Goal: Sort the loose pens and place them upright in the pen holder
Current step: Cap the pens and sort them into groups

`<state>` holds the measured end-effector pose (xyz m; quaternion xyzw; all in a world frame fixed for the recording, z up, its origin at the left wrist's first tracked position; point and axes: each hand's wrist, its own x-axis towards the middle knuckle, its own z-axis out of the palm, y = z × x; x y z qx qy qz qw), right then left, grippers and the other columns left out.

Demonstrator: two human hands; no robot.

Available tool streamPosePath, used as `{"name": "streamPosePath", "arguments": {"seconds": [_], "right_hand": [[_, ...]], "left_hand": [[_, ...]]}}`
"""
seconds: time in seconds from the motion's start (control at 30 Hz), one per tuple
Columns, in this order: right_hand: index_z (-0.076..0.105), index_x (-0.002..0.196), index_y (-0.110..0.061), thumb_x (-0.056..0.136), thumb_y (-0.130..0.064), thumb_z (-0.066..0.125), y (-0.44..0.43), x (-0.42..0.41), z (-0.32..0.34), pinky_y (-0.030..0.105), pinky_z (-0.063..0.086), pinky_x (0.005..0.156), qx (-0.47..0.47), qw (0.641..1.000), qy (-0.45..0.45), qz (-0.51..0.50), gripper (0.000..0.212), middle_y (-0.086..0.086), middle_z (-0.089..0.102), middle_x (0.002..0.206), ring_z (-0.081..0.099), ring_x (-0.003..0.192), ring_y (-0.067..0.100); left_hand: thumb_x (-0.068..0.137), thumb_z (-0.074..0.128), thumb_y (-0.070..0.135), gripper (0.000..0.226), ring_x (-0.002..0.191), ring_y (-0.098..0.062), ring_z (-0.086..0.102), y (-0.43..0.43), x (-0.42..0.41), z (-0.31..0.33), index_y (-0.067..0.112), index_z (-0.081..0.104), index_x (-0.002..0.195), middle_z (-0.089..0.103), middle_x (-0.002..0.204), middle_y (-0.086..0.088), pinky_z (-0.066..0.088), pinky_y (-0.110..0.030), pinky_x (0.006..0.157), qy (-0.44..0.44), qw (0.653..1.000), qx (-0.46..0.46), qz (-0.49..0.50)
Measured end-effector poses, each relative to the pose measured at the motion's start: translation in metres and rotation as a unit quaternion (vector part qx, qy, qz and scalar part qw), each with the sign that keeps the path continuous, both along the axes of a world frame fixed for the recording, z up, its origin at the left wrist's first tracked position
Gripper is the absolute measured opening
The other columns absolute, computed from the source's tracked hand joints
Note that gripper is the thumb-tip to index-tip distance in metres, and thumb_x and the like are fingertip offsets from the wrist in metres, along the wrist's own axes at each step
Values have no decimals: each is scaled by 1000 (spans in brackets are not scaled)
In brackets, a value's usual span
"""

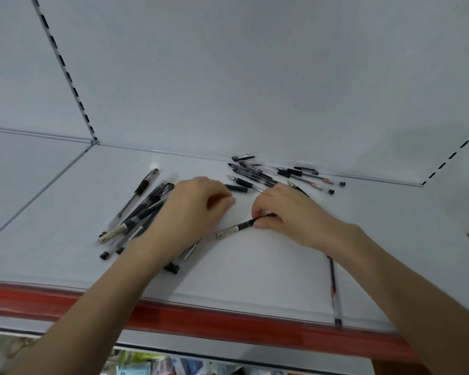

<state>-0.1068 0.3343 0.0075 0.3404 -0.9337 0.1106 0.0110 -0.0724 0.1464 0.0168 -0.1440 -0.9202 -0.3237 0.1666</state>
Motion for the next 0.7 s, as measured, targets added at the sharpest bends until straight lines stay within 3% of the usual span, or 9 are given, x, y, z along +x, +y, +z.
{"name": "streamPosePath", "arguments": {"seconds": [0.07,0.13,0.23,0.37,0.43,0.53,0.7], "right_hand": [[66,90,-15,86,-30,60,5,2,-1,31,39,83,-46,999,1,6,16,-3,66,91,50,91,18],[68,87,-15,85,-37,54,9,8,0,24,37,76,-97,995,-4,7,26,-4,67,85,47,83,11],[69,86,-15,84,-41,47,13,16,4,14,34,74,-135,991,0,2,34,-9,67,81,46,78,4],[68,97,-12,88,-17,59,39,1,18,1,34,75,-248,956,6,-157,14,-14,60,84,52,77,-14],[68,94,-9,87,-12,57,53,-14,21,7,38,73,-268,934,14,-237,13,-3,66,87,56,76,-3],[68,90,-1,87,-6,55,50,-35,20,19,40,74,-246,935,19,-253,14,11,69,90,61,83,23],[66,100,-3,90,-12,55,14,-65,10,30,44,84,-150,962,-18,-229,18,12,68,103,61,95,26]], "left_hand": [[82,64,29,22,71,-13,51,9,4,-6,9,70,89,61,77,0,36,-11,63,-39,997,-30,-53],[82,59,35,29,73,-19,54,16,4,-10,9,68,89,61,76,-3,42,-26,65,-76,990,-91,-82],[88,55,24,16,64,-14,50,21,3,-12,11,65,86,54,65,5,35,-29,61,-97,987,-94,-91],[91,50,22,14,60,-12,50,15,4,-11,19,57,79,59,67,2,37,-22,56,-109,991,-58,-49],[92,48,21,14,54,-4,50,12,6,-9,18,55,80,62,66,6,39,-13,52,-127,992,-7,-12],[93,46,19,11,42,-1,52,11,9,-8,20,54,86,63,65,7,37,-7,42,-169,981,89,11],[93,45,15,13,39,-2,52,7,15,-9,22,52,85,64,67,5,38,-12,42,-177,973,147,27]]}}
